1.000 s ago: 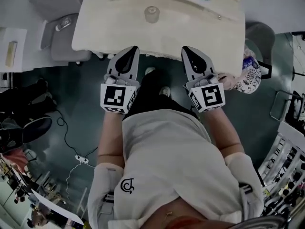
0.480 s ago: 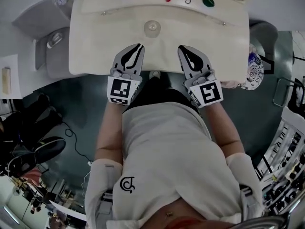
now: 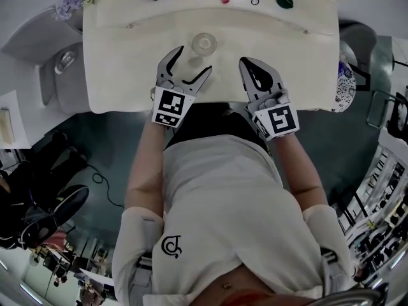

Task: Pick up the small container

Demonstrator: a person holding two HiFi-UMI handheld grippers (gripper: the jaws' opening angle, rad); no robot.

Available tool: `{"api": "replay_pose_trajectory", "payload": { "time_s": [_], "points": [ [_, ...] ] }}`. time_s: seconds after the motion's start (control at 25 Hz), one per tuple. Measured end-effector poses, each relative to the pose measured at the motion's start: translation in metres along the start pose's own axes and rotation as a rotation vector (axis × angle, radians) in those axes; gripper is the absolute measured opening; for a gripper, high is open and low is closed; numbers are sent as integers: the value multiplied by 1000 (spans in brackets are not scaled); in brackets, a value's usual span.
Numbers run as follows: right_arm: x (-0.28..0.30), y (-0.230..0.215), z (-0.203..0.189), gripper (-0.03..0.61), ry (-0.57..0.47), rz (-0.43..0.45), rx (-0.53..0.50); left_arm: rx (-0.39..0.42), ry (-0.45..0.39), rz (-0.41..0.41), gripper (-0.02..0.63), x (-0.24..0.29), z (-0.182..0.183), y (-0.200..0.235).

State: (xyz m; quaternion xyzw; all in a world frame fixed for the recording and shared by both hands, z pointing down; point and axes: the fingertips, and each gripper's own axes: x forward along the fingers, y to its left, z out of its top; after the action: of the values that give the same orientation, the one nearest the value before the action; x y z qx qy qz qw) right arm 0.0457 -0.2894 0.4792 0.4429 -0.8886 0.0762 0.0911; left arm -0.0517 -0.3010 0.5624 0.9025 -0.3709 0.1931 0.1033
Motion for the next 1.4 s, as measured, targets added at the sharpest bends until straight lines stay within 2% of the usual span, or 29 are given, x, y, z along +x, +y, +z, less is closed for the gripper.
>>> {"api": "replay_pose_trajectory", "payload": {
  "time_s": [0.32,0.64,0.8,0.84,1.08,1.4],
  "points": [
    [3,-20,-9,6,35,-30,-7,19,47,-37,393,40,-4,6],
    [2,-33,-19,6,62,-58,53,22,119,-73,393,65,-16,6],
    [-1,-31,-24,6,75,-58,77,59,150,-82,374,73,-19,5],
    [-2,-31,-24,6,77,-60,80,66,152,-80,354,74,-20,6],
    [-6,-42,-29,6,89,-87,98,76,115,-66,350,75,-18,7],
    [0,-44,-25,6,75,-83,102,57,146,-35,350,74,-21,9]
  ]
}}
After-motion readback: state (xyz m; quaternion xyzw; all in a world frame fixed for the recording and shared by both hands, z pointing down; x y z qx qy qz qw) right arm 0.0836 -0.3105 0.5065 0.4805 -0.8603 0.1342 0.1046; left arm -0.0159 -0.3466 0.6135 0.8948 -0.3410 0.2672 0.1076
